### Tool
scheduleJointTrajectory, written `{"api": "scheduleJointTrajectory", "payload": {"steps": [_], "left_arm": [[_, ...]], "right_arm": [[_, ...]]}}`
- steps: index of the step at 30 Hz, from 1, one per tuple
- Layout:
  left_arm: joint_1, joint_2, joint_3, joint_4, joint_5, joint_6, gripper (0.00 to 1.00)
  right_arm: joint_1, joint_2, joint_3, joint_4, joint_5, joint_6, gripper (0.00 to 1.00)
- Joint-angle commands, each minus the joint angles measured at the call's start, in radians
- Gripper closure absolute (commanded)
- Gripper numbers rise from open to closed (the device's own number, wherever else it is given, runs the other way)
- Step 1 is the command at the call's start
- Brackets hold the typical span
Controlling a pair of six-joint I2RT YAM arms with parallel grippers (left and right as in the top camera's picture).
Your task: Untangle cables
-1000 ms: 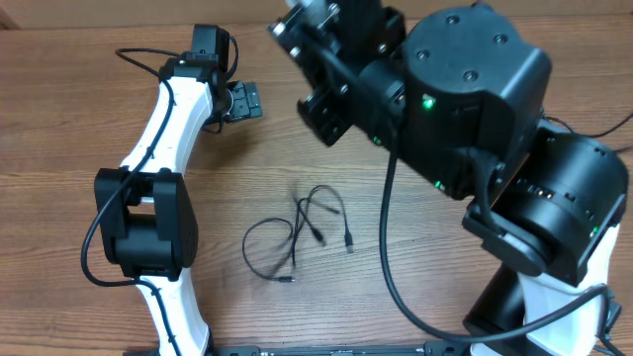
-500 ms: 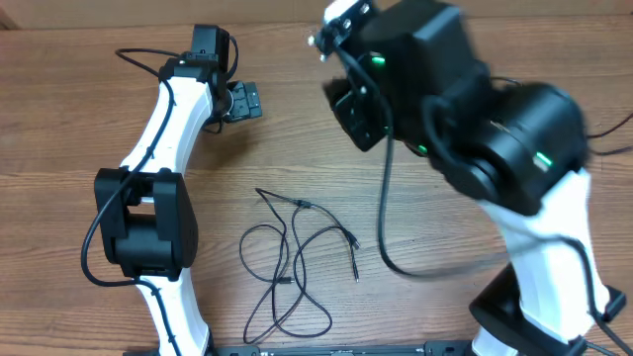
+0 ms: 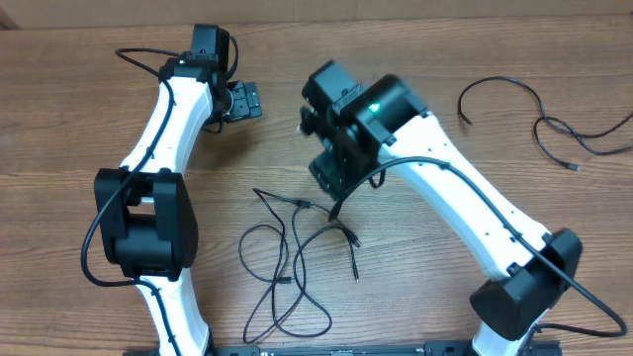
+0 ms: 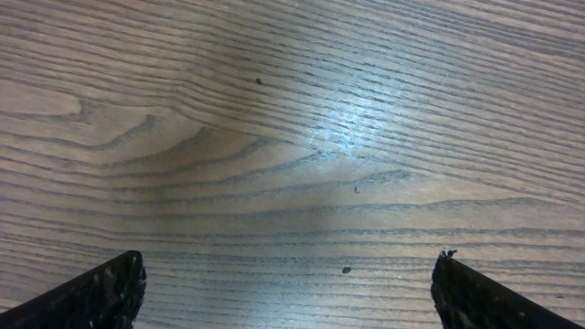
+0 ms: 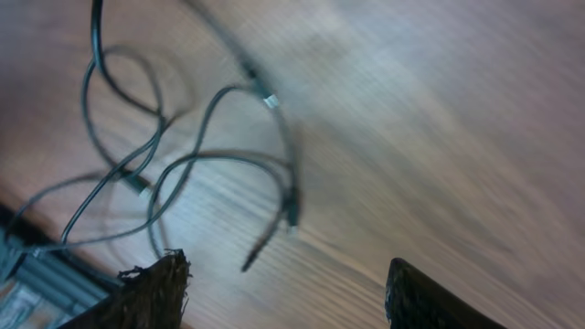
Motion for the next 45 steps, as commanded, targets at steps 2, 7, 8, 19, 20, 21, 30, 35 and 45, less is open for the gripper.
{"api": "scheduleJointTrajectory", "payload": {"steps": [2, 7, 8, 19, 20, 21, 30, 35, 45], "left_arm": [[-0.001, 0.017, 0.002, 0.0, -0.012, 0.001, 0.0], [-0.001, 0.017, 0.002, 0.0, -0.012, 0.001, 0.0], [-0.001, 0.017, 0.002, 0.0, -0.012, 0.001, 0.01], [-0.001, 0.017, 0.002, 0.0, -0.012, 0.001, 0.0], [-0.001, 0.017, 0.002, 0.0, -0.012, 0.001, 0.0], [-0.001, 0.017, 0.002, 0.0, -0.012, 0.001, 0.0], [-0.001, 0.017, 0.002, 0.0, -0.012, 0.001, 0.01], [-0.001, 0.017, 0.002, 0.0, -0.012, 0.001, 0.0], [-0.001, 0.017, 0.002, 0.0, -0.012, 0.001, 0.0]], "right_arm": [[0.002, -0.007, -0.114, 0.076, -0.193, -0.1, 0.32], [0.002, -0.006, -0.199, 0.131, -0.341, -0.187, 0.32], [0.002, -0.006, -0.211, 0.135, -0.372, -0.205, 0.32], [0.003, -0.006, -0.378, 0.219, -0.493, -0.231, 0.32], [0.003, -0.007, -0.399, 0.242, -0.519, -0.231, 0.32], [0.003, -0.006, -0.422, 0.269, -0.55, -0.23, 0.32], [0.018, -0.007, -0.554, 0.525, -0.693, -0.124, 0.33], [0.058, -0.006, -0.61, 0.667, -0.615, -0.003, 0.34], [0.1, -0.006, -0.69, 0.801, -0.378, 0.221, 0.35]]}}
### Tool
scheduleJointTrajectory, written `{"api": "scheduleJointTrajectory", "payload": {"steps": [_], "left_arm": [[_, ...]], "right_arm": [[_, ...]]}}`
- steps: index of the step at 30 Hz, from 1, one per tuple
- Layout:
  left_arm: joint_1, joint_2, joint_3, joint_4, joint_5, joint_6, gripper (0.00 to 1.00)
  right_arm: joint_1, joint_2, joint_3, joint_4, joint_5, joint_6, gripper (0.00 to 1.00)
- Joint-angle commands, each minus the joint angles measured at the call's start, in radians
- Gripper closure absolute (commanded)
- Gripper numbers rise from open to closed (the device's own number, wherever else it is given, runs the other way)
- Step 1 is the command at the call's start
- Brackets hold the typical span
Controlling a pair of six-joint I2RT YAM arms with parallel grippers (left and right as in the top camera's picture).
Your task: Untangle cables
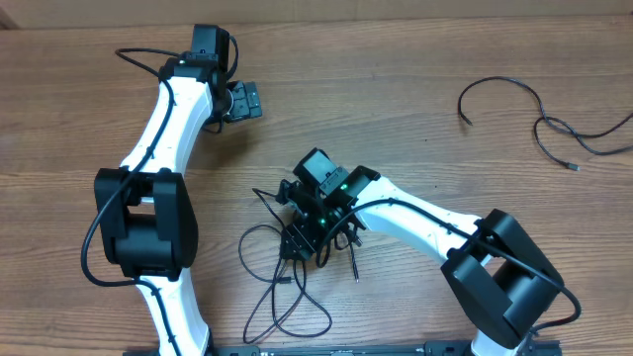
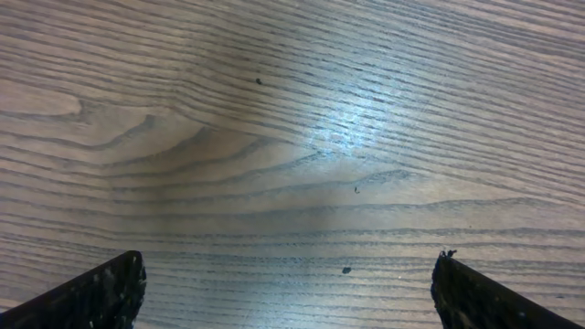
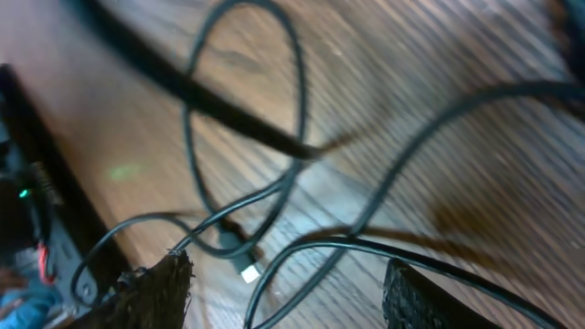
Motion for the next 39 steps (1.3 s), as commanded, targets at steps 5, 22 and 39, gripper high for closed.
{"api": "scheduleJointTrajectory", "payload": {"steps": [5, 22, 39], "left_arm": [[-0.001, 0.017, 0.002, 0.001, -0.012, 0.001, 0.01], [-0.001, 0.017, 0.002, 0.0, -0.012, 0.001, 0.01], [-0.001, 0.017, 0.002, 0.0, -0.012, 0.001, 0.0]], "right_arm": [[0.009, -0.007, -0.003, 0.041, 0.046, 0.126, 0.42], [0.091, -0.007, -0.006, 0.084, 0.117, 0.208, 0.54], [0.113, 0.029, -0.007, 0.083, 0.072, 0.207, 0.57]]}}
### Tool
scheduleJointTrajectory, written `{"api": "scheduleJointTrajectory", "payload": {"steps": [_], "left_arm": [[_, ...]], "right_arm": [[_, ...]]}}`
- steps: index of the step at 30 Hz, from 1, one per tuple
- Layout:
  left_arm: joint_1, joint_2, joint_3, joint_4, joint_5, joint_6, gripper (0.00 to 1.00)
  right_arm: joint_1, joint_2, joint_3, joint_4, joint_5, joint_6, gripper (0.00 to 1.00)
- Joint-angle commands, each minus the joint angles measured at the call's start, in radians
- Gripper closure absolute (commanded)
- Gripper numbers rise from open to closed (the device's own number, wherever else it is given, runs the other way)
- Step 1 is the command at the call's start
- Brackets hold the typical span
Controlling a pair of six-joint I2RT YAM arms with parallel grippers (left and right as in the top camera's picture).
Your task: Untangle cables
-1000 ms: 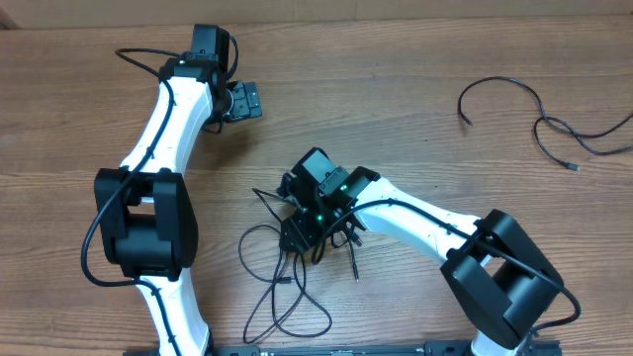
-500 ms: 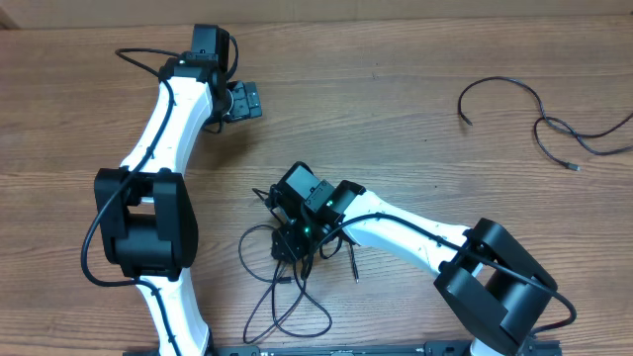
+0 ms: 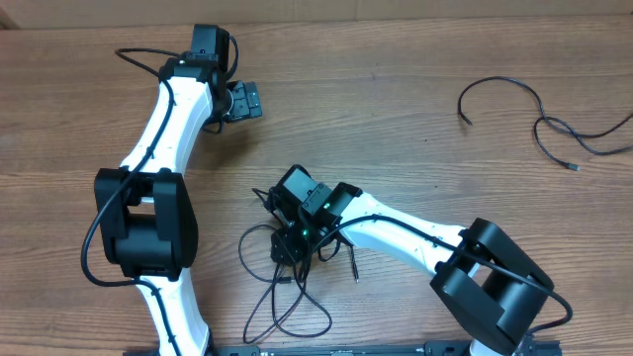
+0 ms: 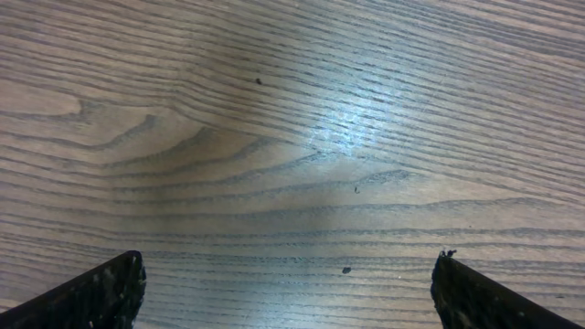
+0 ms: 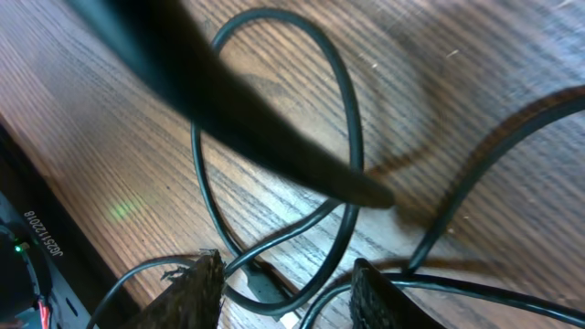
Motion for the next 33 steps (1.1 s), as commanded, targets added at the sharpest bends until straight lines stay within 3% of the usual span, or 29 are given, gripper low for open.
{"api": "scheduleJointTrajectory", "payload": {"steps": [1, 6, 7, 9, 10, 23, 33], "left_arm": [[-0.001, 0.017, 0.002, 0.0, -0.012, 0.001, 0.0], [-0.001, 0.016, 0.002, 0.0, -0.012, 0.001, 0.0], [-0.001, 0.017, 0.002, 0.0, -0.012, 0.001, 0.0], [-0.001, 0.017, 0.002, 0.0, -0.012, 0.001, 0.0], [-0.001, 0.017, 0.002, 0.0, -0.012, 0.001, 0.0], [-0.001, 0.017, 0.002, 0.0, -0.012, 0.001, 0.0], [-0.001, 0.017, 0.002, 0.0, -0.012, 0.001, 0.01]], "right_arm": [[0.006, 0.016, -0.007, 0.003, -0.027, 0.004, 0.56], [0.023, 0.034, -0.006, 0.005, -0.044, 0.005, 0.6], [0.026, 0.037, -0.007, 0.005, -0.047, 0.005, 0.64], [0.031, 0.039, -0.007, 0.006, -0.047, 0.005, 0.91], [0.031, 0.039, -0.006, 0.008, -0.047, 0.005, 0.96], [-0.028, -0.072, 0.179, -0.066, -0.043, -0.045, 0.96], [-0.207, -0.243, 0.683, -0.127, -0.043, -0.084, 0.96]]}}
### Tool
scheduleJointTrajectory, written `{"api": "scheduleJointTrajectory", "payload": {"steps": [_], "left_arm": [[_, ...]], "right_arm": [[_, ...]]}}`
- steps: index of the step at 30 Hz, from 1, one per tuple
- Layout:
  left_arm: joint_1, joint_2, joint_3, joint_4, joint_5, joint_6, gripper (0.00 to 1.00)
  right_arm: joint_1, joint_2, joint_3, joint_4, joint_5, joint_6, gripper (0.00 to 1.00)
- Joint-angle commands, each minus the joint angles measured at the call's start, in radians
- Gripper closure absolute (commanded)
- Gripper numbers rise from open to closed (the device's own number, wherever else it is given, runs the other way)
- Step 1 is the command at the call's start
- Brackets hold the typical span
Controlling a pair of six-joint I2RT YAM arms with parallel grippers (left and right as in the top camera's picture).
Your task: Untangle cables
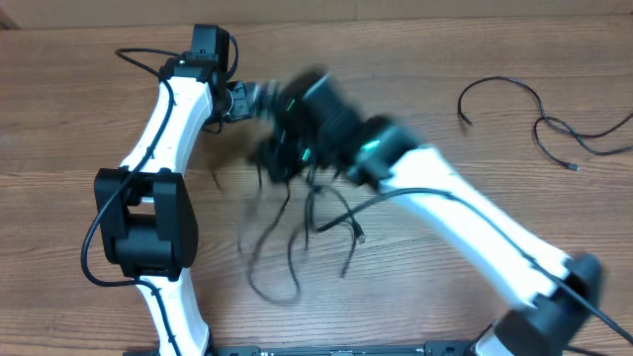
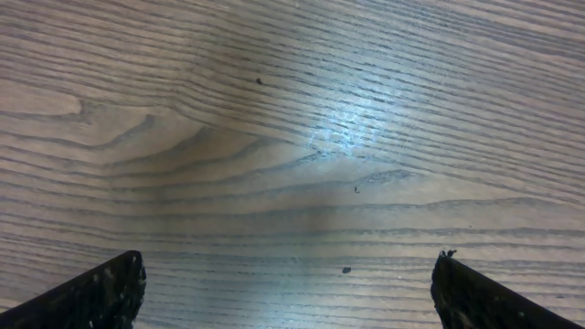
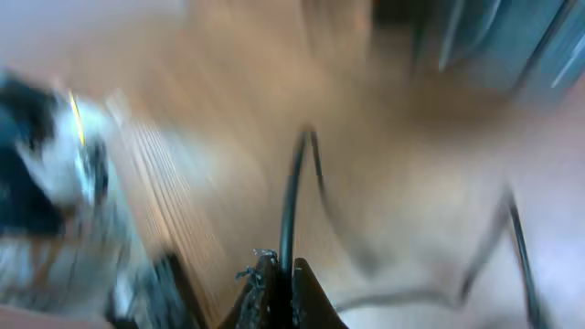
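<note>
A tangle of thin black cables hangs blurred above the table's middle, lifted by my right gripper, which is shut on one black cable. In the right wrist view that strand runs up from between the closed fingers, and the rest is smeared by motion. My left gripper rests at the far left of the table. Its two fingertips stand wide apart over bare wood, holding nothing.
A separate black cable lies loose at the far right of the wooden table. The left arm stretches along the left side, close to the right gripper.
My right gripper, then half open low in the tangle near the front middle, has shut on a cable and is now higher and further back-left, with the tangle lifted. The left arm is unchanged.
First my right gripper hovered open above the tangle lying on the table. It then sat low among the cables, still open, then narrower around a strand. Now it is shut on a cable, raised toward the back left. The left gripper stayed open throughout.
</note>
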Motion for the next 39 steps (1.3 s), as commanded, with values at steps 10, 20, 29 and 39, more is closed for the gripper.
{"api": "scheduleJointTrajectory", "payload": {"steps": [10, 20, 29, 39], "left_arm": [[-0.001, 0.017, 0.002, 0.0, -0.012, 0.001, 0.0], [-0.001, 0.017, 0.002, 0.0, -0.012, 0.001, 0.0], [-0.001, 0.017, 0.002, 0.0, -0.012, 0.001, 0.0], [-0.001, 0.017, 0.002, 0.0, -0.012, 0.001, 0.0]], "right_arm": [[-0.259, -0.096, 0.587, 0.32, -0.004, -0.012, 0.96], [-0.372, -0.095, 0.6, 0.622, 0.127, 0.084, 0.96], [-0.43, -0.053, 0.6, 0.627, 0.322, -0.162, 0.96], [-0.539, 0.079, 0.6, 0.637, 0.354, -0.216, 0.96]]}}
